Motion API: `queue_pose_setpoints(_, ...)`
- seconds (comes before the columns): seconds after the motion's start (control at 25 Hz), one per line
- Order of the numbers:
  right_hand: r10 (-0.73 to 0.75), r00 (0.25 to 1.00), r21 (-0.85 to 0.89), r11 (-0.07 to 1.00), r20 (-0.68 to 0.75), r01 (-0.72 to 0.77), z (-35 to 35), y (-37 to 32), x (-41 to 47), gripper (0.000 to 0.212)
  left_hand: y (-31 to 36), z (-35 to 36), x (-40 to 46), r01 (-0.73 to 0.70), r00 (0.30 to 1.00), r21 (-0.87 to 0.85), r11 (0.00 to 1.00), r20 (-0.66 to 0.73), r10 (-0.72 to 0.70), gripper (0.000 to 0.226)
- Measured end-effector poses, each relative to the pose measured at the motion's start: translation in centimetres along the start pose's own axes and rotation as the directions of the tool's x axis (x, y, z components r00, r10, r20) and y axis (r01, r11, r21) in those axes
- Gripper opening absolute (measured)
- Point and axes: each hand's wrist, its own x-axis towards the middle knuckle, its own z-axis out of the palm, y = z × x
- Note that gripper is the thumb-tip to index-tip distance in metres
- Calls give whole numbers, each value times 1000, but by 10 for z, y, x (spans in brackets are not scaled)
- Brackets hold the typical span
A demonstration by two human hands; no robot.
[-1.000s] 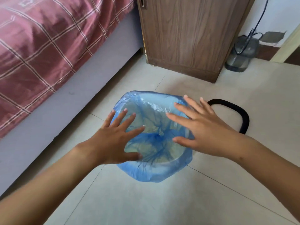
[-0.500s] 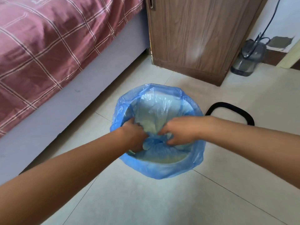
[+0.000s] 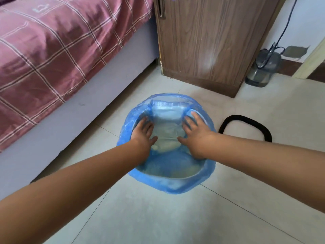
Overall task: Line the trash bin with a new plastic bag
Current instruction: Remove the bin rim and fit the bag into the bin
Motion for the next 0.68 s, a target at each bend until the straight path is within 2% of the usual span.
queue_pose_setpoints(0.08,-41,999,108,993,-31,44,0,2,0,54,3,-1,-3,4,1000,-43,999,13,-3,74)
queue_pose_setpoints(0.12,-80,991,258,960,-104,105,-2,9,-6,52,-1,-5,-8,-13,999,-111,994,-41,8,76)
queue_pose_setpoints(0.16,-80,976,464,870,-203,168,-5,19,-13,50,-8,-7,-14,-53,987,-231,972,-160,16,76)
queue_pose_setpoints(0.2,-30,950,643,729,-311,234,-9,30,-21,46,-17,-10,-23,-120,946,-351,929,-324,0,70)
queue_pose_setpoints(0.24,80,896,736,604,-437,305,-9,41,-26,41,-26,-11,-29,-210,839,-414,886,-541,-54,59)
queue_pose_setpoints(0.28,209,821,743,580,-531,333,-6,50,-27,37,-35,-10,-31,-260,684,-395,881,-719,-121,49)
queue_pose_setpoints(0.32,315,758,730,618,-571,294,-2,58,-23,38,-44,-10,-31,-241,575,-382,892,-797,-186,44)
queue_pose_setpoints(0.36,375,736,730,643,-564,231,3,61,-16,43,-50,-10,-27,-201,547,-403,893,-802,-239,42)
queue_pose_setpoints(0.4,393,771,753,637,-501,164,7,63,-7,48,-54,-12,-21,-171,595,-465,868,-751,-285,45)
queue_pose_setpoints(0.44,387,828,804,582,-405,121,9,64,2,48,-55,-14,-13,-160,681,-569,807,-655,-327,49)
queue_pose_setpoints(0.48,366,876,858,505,-315,98,9,64,11,37,-55,-19,-5,-141,775,-683,716,-526,-349,49)
queue_pose_setpoints(0.52,327,917,897,438,-229,68,9,64,18,19,-55,-20,6,-108,834,-752,650,-425,-352,43)
queue_pose_setpoints(0.56,280,946,915,401,-162,38,8,64,23,6,-56,-22,17,-61,873,-789,611,-339,-351,38)
queue_pose_setpoints(0.6,258,960,930,368,-113,11,10,65,28,9,-55,-24,25,-11,892,-795,607,-282,-354,35)
queue_pose_setpoints(0.68,258,959,927,374,-120,15,13,65,30,11,-51,-24,28,44,902,-772,634,-242,-358,44)
